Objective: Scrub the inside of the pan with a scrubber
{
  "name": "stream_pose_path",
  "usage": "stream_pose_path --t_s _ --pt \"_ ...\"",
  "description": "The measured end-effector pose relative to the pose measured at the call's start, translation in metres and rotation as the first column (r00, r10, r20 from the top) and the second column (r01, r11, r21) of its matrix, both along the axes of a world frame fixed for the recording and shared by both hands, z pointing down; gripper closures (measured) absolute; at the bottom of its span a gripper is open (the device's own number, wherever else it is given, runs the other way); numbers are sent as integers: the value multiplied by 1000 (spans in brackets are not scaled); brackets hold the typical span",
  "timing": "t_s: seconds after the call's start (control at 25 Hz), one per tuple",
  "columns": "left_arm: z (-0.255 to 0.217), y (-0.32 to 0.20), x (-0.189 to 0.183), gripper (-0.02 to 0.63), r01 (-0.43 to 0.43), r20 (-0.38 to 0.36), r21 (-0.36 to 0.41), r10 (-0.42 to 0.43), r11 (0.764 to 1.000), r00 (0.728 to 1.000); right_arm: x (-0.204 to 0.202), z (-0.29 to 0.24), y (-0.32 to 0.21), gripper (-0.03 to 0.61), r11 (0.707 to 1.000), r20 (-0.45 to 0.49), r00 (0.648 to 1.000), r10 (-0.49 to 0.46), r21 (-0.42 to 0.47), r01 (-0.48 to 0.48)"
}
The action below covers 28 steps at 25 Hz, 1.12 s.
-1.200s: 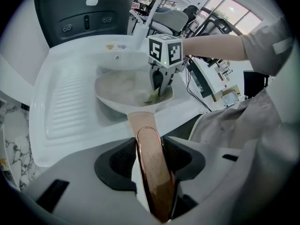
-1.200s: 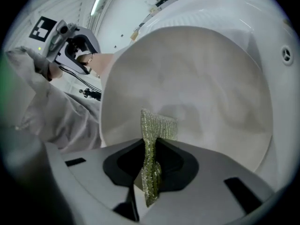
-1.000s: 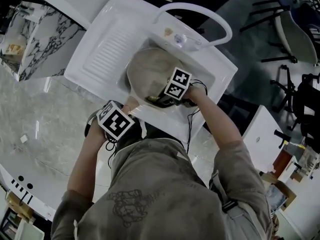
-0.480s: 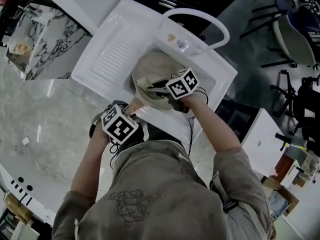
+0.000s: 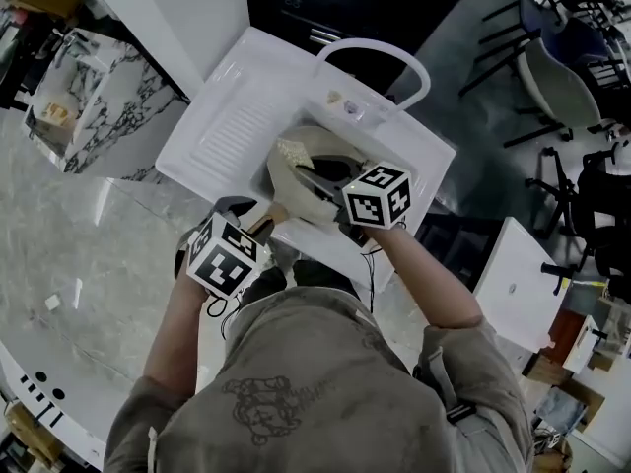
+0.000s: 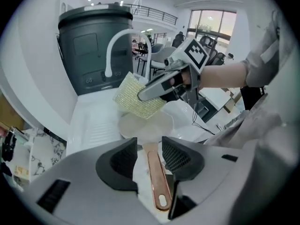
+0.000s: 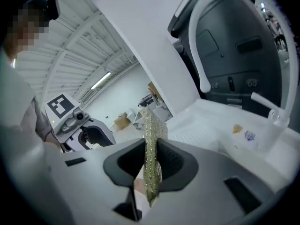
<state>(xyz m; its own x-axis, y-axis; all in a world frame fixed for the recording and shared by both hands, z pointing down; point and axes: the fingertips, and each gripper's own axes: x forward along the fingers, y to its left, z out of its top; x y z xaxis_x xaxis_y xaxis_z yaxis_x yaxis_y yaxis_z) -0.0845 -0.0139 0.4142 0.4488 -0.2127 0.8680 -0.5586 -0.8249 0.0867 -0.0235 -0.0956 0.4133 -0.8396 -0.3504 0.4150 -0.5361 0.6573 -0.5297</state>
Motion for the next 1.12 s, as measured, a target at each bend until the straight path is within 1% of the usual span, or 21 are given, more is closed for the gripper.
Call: stream_pose_path --t_s 0.08,0.2,0.32,0.4,0.52,0.64,0.76,0.84,0.96,1.12 --pt "-16 -5 1 443 9 -43 53 -7 999 999 4 -25 1 503 997 2 999 39 61 -39" --pt "-41 -15 1 479 47 -111 138 -32 989 993 11 -56 4 505 983 -31 996 84 167 -78" --pt "-67 -23 -3 536 93 -180 226 -53 970 982 15 -83 11 505 962 -43 991 130 249 -115" --pt "-84 -30 -3 553 116 -225 273 -54 955 973 17 -104 14 504 943 -34 986 160 300 -143" --pt "-111 -40 -4 565 141 -273 338 -47 931 961 21 -139 18 504 910 0 978 208 366 -194" --pt "-142 -47 -4 569 182 -332 413 -39 892 942 26 -171 24 503 866 24 966 257 438 -241" --pt "-171 -52 -4 571 224 -389 486 -21 845 921 30 -200 31 503 803 28 953 301 531 -269" --pt "-188 -53 -5 575 240 -416 524 0 817 909 31 -217 37 503 768 44 945 324 571 -290" --pt "-212 -51 -5 578 263 -453 570 31 778 891 33 -243 47 503 728 90 935 343 604 -325" --pt "-239 -49 -6 579 312 -476 635 40 707 878 44 -271 62 503 686 162 913 374 614 -390"
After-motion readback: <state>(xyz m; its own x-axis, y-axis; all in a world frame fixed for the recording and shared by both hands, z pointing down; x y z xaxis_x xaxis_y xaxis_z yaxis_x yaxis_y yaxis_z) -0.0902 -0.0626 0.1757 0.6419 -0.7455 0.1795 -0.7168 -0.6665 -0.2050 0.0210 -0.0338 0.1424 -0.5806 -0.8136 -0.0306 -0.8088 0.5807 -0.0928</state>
